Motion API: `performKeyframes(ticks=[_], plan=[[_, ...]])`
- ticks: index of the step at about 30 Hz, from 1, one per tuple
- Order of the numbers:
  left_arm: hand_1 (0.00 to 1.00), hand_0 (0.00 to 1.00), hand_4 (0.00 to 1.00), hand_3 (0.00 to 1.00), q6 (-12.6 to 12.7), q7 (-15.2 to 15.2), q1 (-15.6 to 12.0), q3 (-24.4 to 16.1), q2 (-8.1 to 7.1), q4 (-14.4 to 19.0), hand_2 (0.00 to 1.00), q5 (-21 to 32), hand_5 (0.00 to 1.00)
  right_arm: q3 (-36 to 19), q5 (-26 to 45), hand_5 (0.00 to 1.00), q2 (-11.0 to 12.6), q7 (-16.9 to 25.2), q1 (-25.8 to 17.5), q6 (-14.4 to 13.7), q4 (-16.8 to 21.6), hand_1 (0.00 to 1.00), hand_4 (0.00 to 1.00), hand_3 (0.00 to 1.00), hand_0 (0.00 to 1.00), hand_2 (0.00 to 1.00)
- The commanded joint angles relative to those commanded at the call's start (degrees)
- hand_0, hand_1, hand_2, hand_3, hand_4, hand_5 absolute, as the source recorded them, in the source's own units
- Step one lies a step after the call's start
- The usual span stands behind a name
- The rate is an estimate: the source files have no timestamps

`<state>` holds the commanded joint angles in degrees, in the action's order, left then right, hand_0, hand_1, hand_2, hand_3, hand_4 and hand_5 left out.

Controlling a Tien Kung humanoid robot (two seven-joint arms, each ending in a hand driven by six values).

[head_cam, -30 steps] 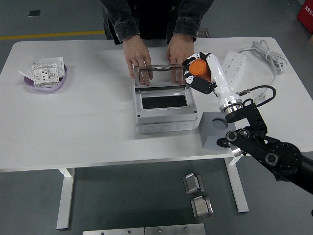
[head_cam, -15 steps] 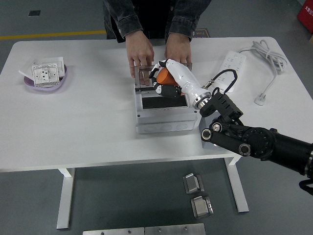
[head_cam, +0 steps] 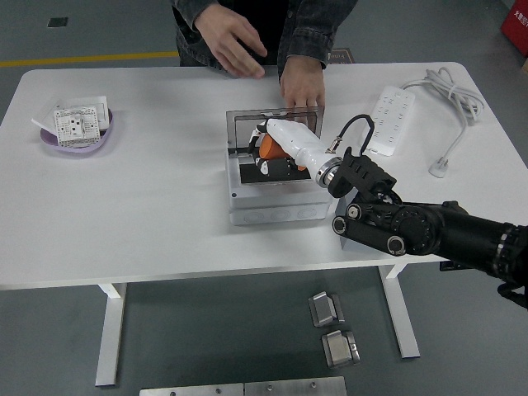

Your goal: Pick up the cylinder from the cube,place it in the box,flap close box

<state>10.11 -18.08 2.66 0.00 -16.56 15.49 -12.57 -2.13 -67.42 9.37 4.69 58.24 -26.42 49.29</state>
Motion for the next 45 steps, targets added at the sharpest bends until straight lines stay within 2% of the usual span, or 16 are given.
performKeyframes(ticks=[9, 10, 15, 16, 21, 22, 27, 28, 45], plan=[[0.669, 0.686, 0.541, 0.634, 0.0, 0.0, 0.4, -0.7, 0.07, 0.1, 0.581, -0.8, 0.367, 1.4, 1.2, 0.002, -0.1, 2.2, 0.3, 2.4, -2.2, 0.160, 0.002, 0.217, 0.002, 0.247], [0.669, 0.686, 0.541, 0.634, 0.0, 0.0, 0.4, -0.7, 0.08, 0.1, 0.582, -0.8, 0.368, 1.5, 1.3, 0.084, -0.1, 2.4, 0.3, 2.5, -2.3, 0.300, 0.082, 0.576, 0.175, 0.456], [0.669, 0.686, 0.541, 0.634, 0.0, 0.0, 0.6, -0.8, 0.13, 0.1, 0.582, -0.9, 0.368, 1.7, 1.6, 0.084, -0.2, 2.8, 0.2, 2.7, -3.0, 0.300, 0.082, 0.576, 0.175, 0.456], [0.669, 0.686, 0.541, 0.633, 0.0, 0.0, 0.6, -0.9, 0.15, 0.1, 0.581, -1.0, 0.368, 1.7, 1.7, 0.150, -0.2, 3.0, 0.2, 2.5, -3.0, 0.532, 0.343, 0.763, 0.455, 0.597], [0.669, 0.686, 0.541, 0.633, 0.0, 0.0, 0.8, -1.5, 0.19, 0.3, 0.581, -1.8, 0.368, 1.5, 2.0, 0.150, -0.2, 3.3, 0.2, 2.0, -3.3, 0.532, 0.343, 0.763, 0.455, 0.597], [0.670, 0.686, 0.541, 0.633, 0.0, 0.0, 0.8, -1.7, 0.20, 0.3, 0.581, -1.9, 0.368, 1.5, 2.1, 0.130, -0.1, 3.4, 0.2, 1.9, -3.3, 0.567, 0.439, 0.813, 0.516, 0.620], [0.670, 0.686, 0.541, 0.633, 0.0, 0.0, 1.0, -1.9, 0.24, 0.3, 0.581, -2.2, 0.368, 1.5, 2.6, 0.130, -0.1, 4.0, 0.1, 1.3, -3.3, 0.567, 0.439, 0.813, 0.516, 0.620], [0.670, 0.686, 0.540, 0.633, -0.1, 0.0, 1.0, -1.9, 0.23, 0.3, 0.581, -2.3, 0.368, 1.5, 2.7, 0.121, -0.1, 4.0, 0.1, 1.2, -3.3, 0.566, 0.473, 0.835, 0.549, 0.617], [0.669, 0.686, 0.540, 0.632, -0.1, -0.1, 1.5, -1.9, 0.38, 0.4, 0.579, -2.7, 0.367, 1.8, 4.0, 0.146, 0.2, 5.5, -0.2, 1.0, -4.2, 0.513, 0.510, 0.846, 0.555, 0.591]])
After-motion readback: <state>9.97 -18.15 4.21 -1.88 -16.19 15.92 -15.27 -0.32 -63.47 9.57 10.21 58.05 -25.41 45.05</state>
